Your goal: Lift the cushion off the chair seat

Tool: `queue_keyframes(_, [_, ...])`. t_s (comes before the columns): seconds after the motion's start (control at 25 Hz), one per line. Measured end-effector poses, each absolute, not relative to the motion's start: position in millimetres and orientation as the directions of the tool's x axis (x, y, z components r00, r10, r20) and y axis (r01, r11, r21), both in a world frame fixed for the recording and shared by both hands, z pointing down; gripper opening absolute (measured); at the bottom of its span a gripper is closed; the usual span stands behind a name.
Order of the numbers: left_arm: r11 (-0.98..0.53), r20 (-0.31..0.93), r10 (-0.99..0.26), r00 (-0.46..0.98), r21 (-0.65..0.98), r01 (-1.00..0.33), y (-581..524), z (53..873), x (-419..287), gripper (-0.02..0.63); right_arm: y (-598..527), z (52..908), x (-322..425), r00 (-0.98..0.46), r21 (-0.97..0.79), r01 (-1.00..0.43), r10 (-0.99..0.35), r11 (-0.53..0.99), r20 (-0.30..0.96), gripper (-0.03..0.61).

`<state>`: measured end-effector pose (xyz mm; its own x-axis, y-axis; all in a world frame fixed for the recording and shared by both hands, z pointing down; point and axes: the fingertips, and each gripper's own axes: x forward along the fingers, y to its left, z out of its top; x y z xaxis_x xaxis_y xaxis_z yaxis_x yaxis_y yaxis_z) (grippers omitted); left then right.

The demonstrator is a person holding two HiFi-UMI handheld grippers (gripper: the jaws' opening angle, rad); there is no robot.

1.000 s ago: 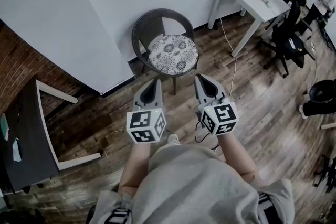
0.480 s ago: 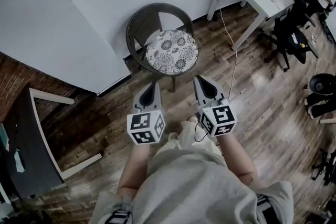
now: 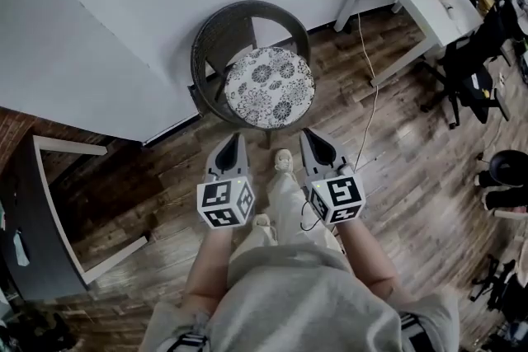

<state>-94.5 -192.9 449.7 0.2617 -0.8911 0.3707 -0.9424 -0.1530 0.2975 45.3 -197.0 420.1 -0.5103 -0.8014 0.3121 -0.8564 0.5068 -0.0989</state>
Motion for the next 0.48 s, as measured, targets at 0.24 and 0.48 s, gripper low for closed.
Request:
queue_keyframes(0.24, [-0.091,0.416,-0.883,0.216,0.3,-0.95,-253.2,502.6,-96.8,0.009,-256.7,452.2,47.0,-0.528,-0.137,-0.846,-0.776,0.515,0.346,-0.006])
queue_keyframes(0.48, [-0.028,0.48,-0.861,0.167,0.283,-0.959,-286.8,572.8,-97.5,0.009,-298.3,490.4,42.8,-0.548,-0.169,-0.834,-0.75,0.526,0.371,-0.006])
